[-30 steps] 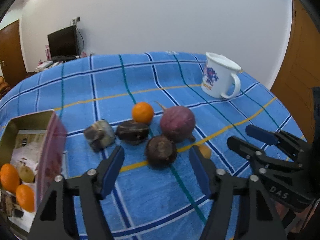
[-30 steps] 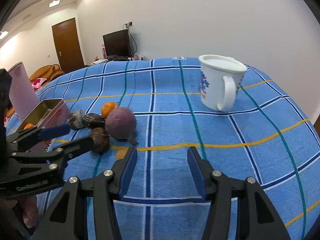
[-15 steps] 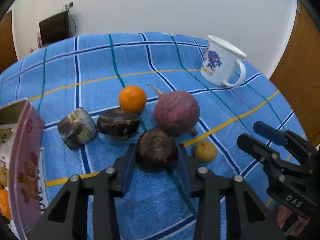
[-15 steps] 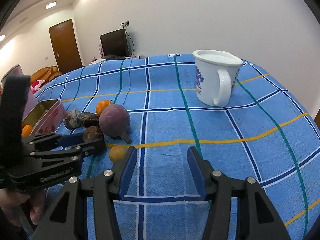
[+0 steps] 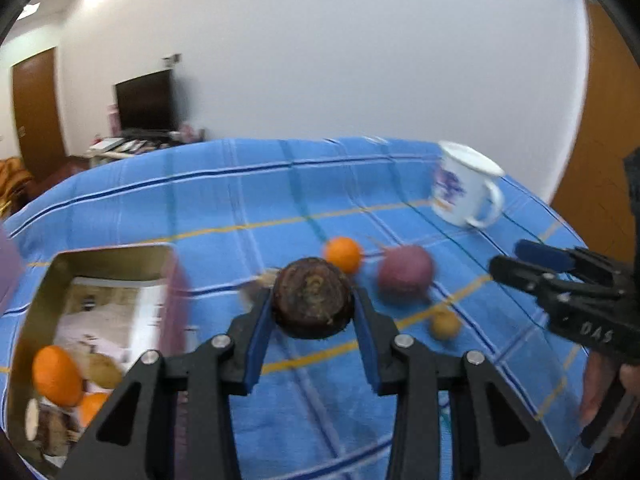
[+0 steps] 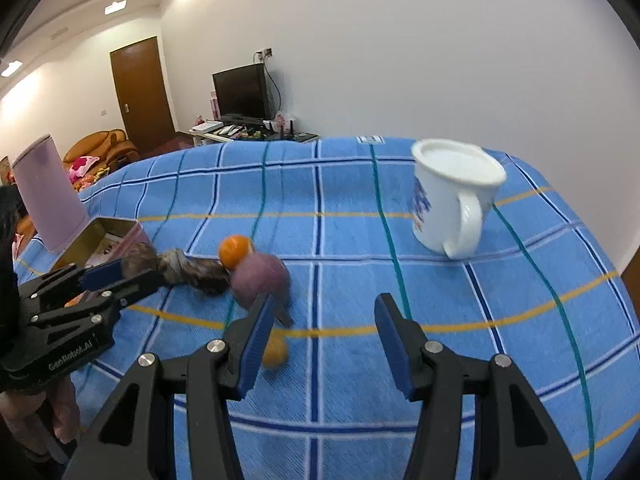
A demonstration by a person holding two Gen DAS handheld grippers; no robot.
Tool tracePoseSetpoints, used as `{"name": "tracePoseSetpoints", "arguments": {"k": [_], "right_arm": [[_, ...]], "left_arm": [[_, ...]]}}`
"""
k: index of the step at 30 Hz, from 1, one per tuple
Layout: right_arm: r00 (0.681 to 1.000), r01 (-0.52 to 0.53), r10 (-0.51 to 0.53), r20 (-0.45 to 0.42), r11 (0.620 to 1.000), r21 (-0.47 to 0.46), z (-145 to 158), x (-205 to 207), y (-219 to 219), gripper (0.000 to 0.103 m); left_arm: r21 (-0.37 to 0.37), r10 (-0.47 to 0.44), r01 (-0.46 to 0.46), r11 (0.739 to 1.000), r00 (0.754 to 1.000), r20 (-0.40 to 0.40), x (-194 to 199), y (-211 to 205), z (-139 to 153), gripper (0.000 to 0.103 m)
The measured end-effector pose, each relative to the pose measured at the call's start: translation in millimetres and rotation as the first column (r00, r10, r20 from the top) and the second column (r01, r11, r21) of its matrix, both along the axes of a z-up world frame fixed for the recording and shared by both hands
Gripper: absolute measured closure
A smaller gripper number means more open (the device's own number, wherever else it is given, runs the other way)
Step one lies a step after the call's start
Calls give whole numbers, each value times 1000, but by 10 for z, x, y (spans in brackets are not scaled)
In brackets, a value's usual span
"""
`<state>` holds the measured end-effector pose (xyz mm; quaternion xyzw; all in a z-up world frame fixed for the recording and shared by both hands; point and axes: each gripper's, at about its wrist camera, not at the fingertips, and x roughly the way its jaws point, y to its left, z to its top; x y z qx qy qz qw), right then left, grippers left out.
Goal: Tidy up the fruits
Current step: 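Grasp the dark round root with the left gripper while the right approaches the purple beet, then close the right gripper on the purple beet, then carry the dark root and the purple beet toward the tin with both grippers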
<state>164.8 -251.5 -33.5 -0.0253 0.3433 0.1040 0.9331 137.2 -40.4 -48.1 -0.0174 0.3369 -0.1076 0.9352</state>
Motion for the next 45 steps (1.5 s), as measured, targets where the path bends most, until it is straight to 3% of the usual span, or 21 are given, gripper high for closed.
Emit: {"name": "tracePoseSetpoints", "arguments": {"k": [4,8,22,23,25,33,39,45], "right_arm": [[999,-39,39,-23,999,12,4,171,198,48],[998,-48,48,-46,999,9,-90,303,364,36],[992,-48,45,-114,998,-26,-456,528,603,36],[993,-47,44,-114,999,-21,-464,539,598,37],[990,-56,54,-130,998,-10,-502,560,589,51],[993,-50,54,-108,998,45,-522,546,512,51],[998,-41,43,-55,998,44,-449,470,499,51],[999,-51,51,-7,998,45,-378,384,511,51]], "left_arm": [[-30,37,-38,999,999,-29,91,193,-80,62],[-39,43,-45,998,998,-44,157,206,-145,62],[-41,53,-54,998,999,-8,77,272,-89,62],[-46,55,-55,997,998,-11,78,284,-93,62],[-45,58,-59,997,998,-16,84,290,-104,62],[-17,44,-44,999,999,-14,80,206,-147,62],[-13,27,-27,1000,999,45,-47,123,-69,62],[21,75,-77,997,994,84,-129,202,-20,62]]}}
